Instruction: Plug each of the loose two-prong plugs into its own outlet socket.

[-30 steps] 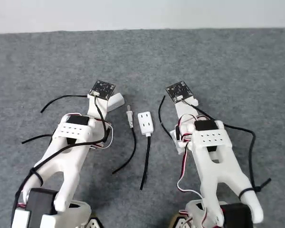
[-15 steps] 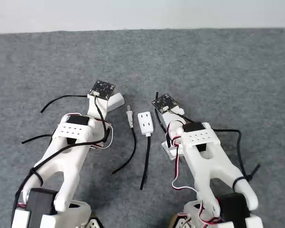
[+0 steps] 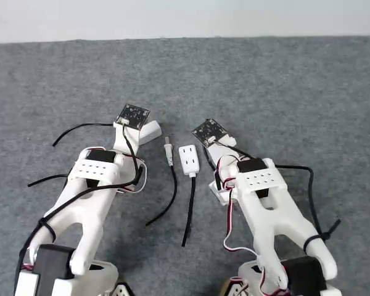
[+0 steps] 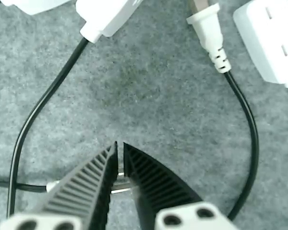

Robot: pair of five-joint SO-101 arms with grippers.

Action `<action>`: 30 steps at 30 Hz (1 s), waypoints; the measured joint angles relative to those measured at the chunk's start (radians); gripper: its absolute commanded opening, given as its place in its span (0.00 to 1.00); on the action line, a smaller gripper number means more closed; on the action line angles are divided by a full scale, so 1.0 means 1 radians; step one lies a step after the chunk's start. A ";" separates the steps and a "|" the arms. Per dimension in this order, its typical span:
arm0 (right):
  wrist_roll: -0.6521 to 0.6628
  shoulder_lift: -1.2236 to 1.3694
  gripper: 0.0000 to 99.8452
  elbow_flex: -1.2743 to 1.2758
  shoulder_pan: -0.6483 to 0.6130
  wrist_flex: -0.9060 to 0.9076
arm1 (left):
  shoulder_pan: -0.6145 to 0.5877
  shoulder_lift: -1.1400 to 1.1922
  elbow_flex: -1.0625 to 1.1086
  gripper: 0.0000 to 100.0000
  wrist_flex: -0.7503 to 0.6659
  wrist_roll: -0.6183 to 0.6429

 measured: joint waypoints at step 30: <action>0.066 0.166 0.10 -0.049 0.006 -0.078 | 0.000 0.000 0.000 0.02 0.000 -0.011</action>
